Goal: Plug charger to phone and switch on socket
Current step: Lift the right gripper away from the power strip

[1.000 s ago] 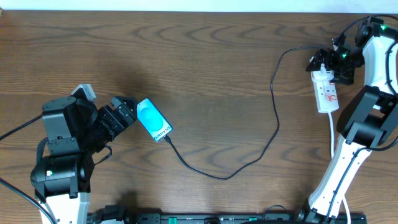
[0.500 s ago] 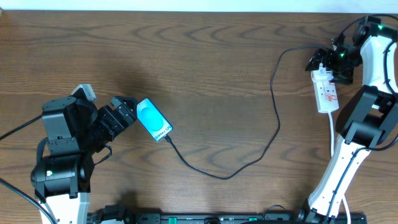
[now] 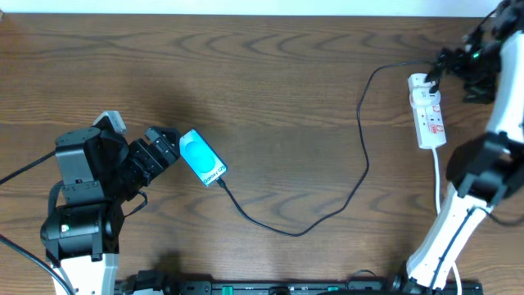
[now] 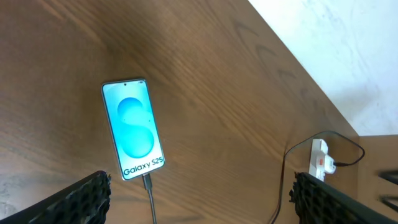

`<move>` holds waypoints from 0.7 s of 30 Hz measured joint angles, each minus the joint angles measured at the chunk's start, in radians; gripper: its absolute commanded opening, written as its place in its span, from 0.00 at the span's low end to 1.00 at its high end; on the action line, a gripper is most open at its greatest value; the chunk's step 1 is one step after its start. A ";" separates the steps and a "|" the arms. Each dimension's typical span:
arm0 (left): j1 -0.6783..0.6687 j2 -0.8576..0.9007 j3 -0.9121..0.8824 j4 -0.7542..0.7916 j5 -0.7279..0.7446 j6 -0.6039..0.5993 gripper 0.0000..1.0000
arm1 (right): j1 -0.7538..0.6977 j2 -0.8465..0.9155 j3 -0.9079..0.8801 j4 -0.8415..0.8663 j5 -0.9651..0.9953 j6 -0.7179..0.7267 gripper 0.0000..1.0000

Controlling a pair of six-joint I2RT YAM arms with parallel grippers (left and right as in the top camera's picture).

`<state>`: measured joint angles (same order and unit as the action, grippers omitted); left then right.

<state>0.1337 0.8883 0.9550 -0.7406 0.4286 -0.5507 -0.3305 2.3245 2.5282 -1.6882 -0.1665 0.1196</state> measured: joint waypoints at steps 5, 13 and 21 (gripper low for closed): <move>0.000 0.000 0.000 -0.013 -0.010 0.000 0.94 | 0.042 -0.249 0.009 -0.004 0.047 0.031 0.99; 0.000 0.000 0.000 -0.014 -0.013 0.000 0.94 | 0.151 -0.509 0.024 -0.007 0.073 0.041 0.99; 0.000 0.000 0.000 -0.014 -0.013 0.000 0.94 | 0.154 -0.542 0.023 -0.007 0.083 0.042 0.99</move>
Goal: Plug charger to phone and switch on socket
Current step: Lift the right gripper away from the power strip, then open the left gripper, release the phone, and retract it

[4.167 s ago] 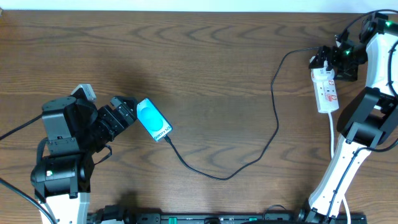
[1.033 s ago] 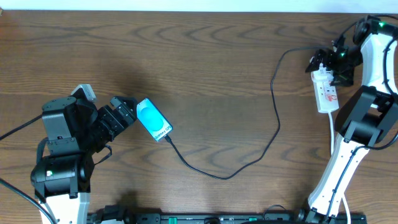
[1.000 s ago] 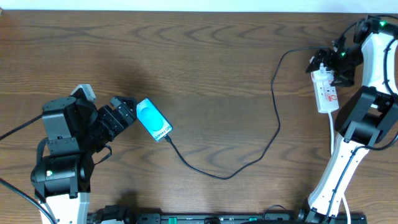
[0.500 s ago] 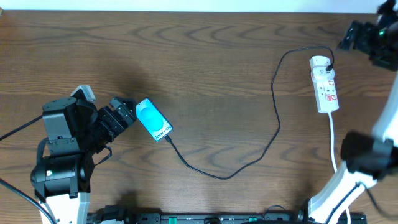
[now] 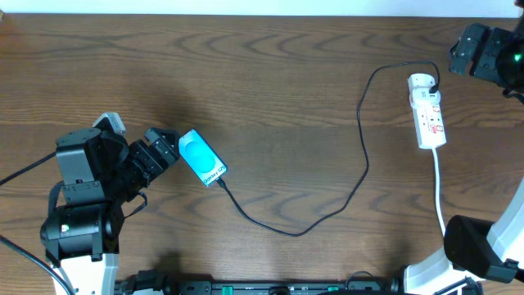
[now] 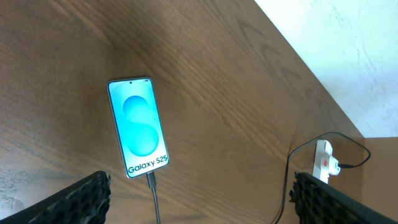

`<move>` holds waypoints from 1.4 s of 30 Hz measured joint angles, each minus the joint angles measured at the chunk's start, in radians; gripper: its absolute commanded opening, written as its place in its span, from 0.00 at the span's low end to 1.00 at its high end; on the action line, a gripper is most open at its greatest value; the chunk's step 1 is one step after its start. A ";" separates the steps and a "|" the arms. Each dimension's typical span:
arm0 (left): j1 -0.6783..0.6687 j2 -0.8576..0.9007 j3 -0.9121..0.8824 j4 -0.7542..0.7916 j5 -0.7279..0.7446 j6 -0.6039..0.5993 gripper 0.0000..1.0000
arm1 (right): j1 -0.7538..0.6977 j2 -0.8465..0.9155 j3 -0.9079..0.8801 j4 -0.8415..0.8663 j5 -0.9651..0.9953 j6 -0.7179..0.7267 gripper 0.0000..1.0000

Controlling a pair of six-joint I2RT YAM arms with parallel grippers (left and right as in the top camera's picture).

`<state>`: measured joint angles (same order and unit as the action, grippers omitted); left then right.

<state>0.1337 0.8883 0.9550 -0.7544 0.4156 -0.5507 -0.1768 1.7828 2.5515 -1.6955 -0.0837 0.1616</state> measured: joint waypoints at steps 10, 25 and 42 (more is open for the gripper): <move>0.000 0.000 0.000 0.000 0.000 0.000 0.94 | 0.000 0.000 0.000 0.000 0.006 0.007 0.99; -0.008 -0.003 0.000 -0.161 -0.083 0.000 0.94 | 0.000 0.000 0.000 0.000 0.006 0.007 0.99; -0.196 -0.625 -0.479 0.402 -0.465 0.001 0.94 | 0.000 0.000 -0.001 0.000 0.007 0.008 0.99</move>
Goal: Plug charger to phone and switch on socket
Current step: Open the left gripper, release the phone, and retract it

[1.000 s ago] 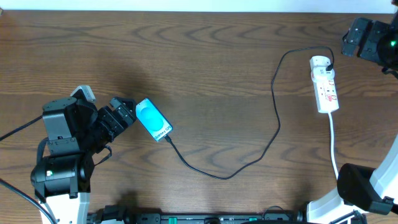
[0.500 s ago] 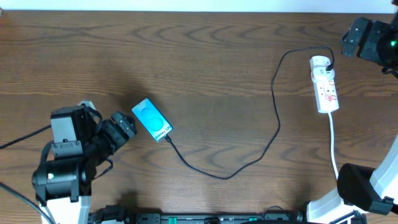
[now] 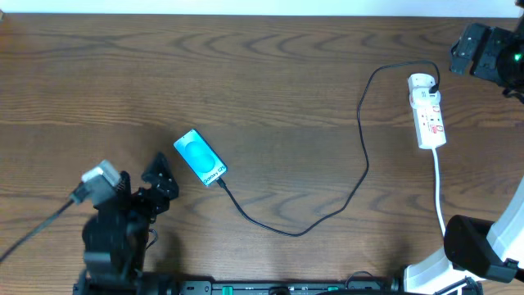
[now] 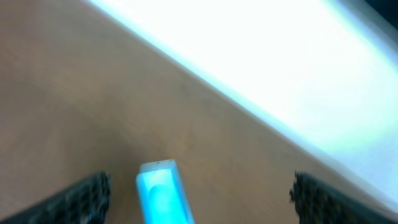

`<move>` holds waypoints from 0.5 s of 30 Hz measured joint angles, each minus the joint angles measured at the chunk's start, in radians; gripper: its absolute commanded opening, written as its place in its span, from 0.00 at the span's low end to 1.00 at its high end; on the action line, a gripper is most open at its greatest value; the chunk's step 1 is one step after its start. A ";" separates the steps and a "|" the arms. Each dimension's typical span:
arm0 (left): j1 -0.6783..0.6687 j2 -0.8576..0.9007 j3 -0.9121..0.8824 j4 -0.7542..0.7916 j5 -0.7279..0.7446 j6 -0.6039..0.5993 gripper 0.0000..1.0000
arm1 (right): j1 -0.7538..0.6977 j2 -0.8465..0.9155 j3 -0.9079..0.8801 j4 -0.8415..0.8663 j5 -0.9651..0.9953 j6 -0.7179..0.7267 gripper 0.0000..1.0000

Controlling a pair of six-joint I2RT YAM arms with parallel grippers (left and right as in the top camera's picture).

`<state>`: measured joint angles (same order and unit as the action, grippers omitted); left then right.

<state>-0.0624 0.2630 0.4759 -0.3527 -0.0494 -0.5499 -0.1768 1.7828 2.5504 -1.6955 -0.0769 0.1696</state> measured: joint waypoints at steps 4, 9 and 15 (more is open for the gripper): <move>0.022 -0.166 -0.185 0.259 -0.035 -0.001 0.94 | 0.000 0.000 0.000 0.000 0.000 0.002 0.99; 0.072 -0.246 -0.393 0.541 -0.054 -0.001 0.94 | 0.000 0.000 0.000 0.000 0.000 0.003 0.99; 0.109 -0.253 -0.468 0.403 -0.071 0.000 0.94 | 0.000 0.000 0.000 0.000 0.000 0.003 0.99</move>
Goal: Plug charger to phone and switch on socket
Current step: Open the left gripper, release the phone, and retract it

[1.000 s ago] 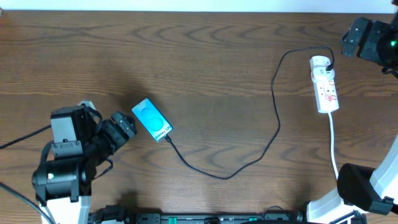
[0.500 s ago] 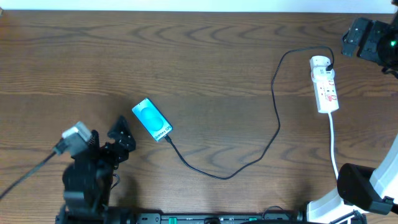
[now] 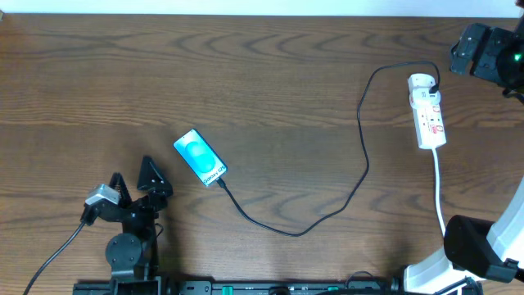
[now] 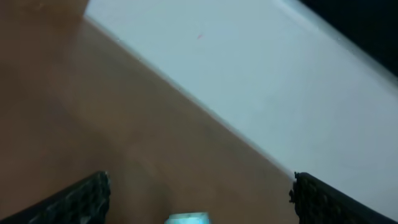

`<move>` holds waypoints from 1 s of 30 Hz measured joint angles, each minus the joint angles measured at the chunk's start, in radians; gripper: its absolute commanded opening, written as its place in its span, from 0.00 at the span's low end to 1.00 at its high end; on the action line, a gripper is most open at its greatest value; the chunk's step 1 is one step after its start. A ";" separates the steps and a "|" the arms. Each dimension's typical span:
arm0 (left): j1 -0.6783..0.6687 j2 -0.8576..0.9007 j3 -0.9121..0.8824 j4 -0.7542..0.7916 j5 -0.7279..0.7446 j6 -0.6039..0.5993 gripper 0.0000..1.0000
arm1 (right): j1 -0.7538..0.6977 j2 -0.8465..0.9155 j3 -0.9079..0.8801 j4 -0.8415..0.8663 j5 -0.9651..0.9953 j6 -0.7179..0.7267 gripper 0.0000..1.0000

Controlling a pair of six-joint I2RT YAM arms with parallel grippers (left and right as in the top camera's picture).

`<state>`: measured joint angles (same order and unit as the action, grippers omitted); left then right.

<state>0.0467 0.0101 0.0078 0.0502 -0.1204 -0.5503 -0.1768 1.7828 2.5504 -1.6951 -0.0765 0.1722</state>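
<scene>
The phone (image 3: 201, 157), its screen lit blue, lies flat on the wooden table (image 3: 270, 74). A black charger cable (image 3: 295, 233) is plugged into the phone's lower end and loops right and up to the white power strip (image 3: 428, 111). My left gripper (image 3: 133, 176) is open and holds nothing. It sits low near the front edge, left of and below the phone. The left wrist view shows my left gripper (image 4: 199, 205) with only the phone's top edge (image 4: 186, 219) between its fingers (image 4: 81, 199). My right gripper (image 3: 483, 51) is a dark shape at the far right corner, apart from the strip.
The power strip's own white cord (image 3: 440, 192) runs down the right side toward the front edge. The right arm's base (image 3: 475, 246) stands at the front right. A pale wall (image 4: 261, 81) lies beyond the table's far edge.
My left arm has dropped further back toward the front edge, and its gripper now sits left of where it was. The wrist view has tilted up, so less of the phone shows. The right arm has not moved.
At first my left gripper was open beside the plugged-in phone while my right gripper was at the top end of the power strip. Then the right gripper was at the far right corner. Later the left arm was back near the front edge, and now lower still.
</scene>
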 measured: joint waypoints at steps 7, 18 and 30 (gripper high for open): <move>0.006 0.000 0.011 -0.071 0.035 0.080 0.94 | 0.001 0.000 0.000 -0.001 0.002 0.000 0.99; 0.006 0.000 0.014 -0.077 0.063 0.132 0.94 | 0.001 0.000 0.000 -0.001 0.002 0.000 0.99; 0.004 0.000 0.017 -0.087 0.140 0.412 0.94 | 0.001 0.000 0.000 -0.001 0.002 0.000 0.99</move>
<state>0.0505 0.0101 0.0246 -0.0372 0.0200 -0.1383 -0.1761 1.7828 2.5500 -1.6958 -0.0746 0.1722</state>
